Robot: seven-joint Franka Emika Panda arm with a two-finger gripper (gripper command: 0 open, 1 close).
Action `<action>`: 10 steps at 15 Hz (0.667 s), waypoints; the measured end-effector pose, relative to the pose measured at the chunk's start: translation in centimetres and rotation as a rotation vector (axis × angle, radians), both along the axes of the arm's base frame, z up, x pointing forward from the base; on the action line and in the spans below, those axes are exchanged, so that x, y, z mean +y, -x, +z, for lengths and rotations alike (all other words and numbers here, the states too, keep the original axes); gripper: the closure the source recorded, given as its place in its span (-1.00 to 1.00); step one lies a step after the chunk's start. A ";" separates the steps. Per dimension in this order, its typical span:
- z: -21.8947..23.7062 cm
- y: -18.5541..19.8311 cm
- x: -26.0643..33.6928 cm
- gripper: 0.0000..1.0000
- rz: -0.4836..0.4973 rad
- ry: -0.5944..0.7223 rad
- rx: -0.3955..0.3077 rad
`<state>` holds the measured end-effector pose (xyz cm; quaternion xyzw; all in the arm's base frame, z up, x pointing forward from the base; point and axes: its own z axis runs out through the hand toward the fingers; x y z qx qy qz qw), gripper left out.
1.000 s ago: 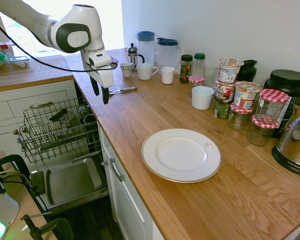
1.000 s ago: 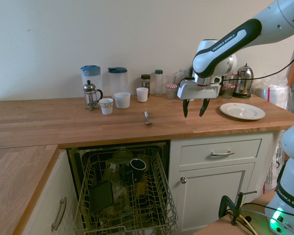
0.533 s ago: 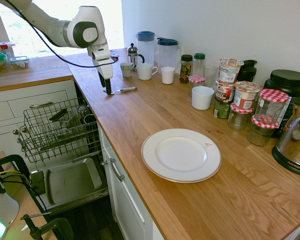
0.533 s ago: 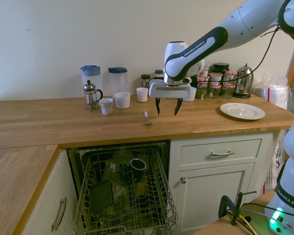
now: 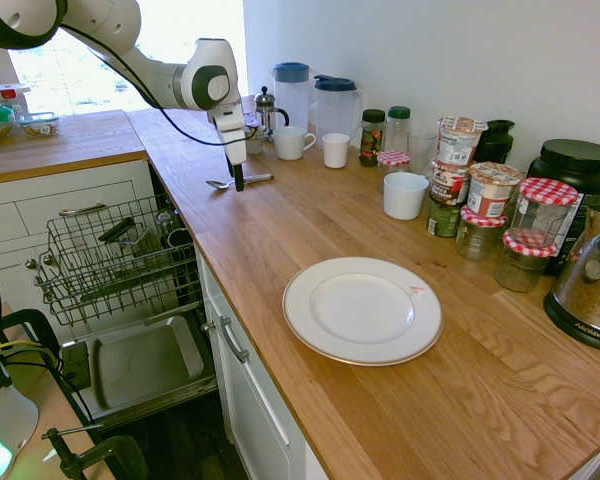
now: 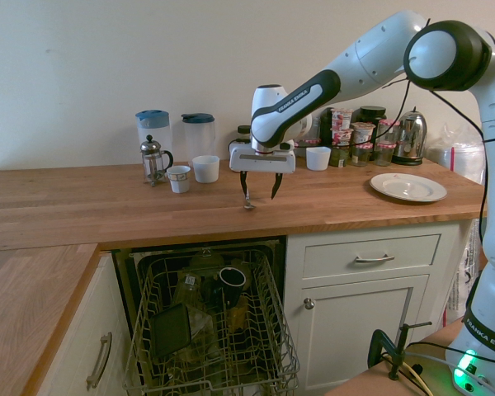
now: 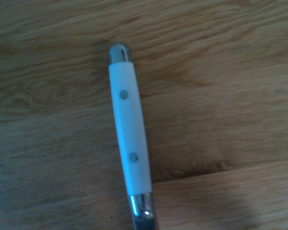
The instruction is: Put the spoon in the dishwasher
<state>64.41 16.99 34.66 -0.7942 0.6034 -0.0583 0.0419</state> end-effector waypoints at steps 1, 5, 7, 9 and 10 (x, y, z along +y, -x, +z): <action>-0.2 -0.4 0.6 -1.00 -0.001 0.003 0.005; -0.9 -1.5 1.8 1.00 0.002 0.012 0.021; -0.9 -1.9 2.3 1.00 -0.002 0.013 0.026; -0.9 -2.1 2.7 1.00 -0.006 0.016 0.029; -0.9 -2.3 2.8 1.00 -0.008 0.017 0.028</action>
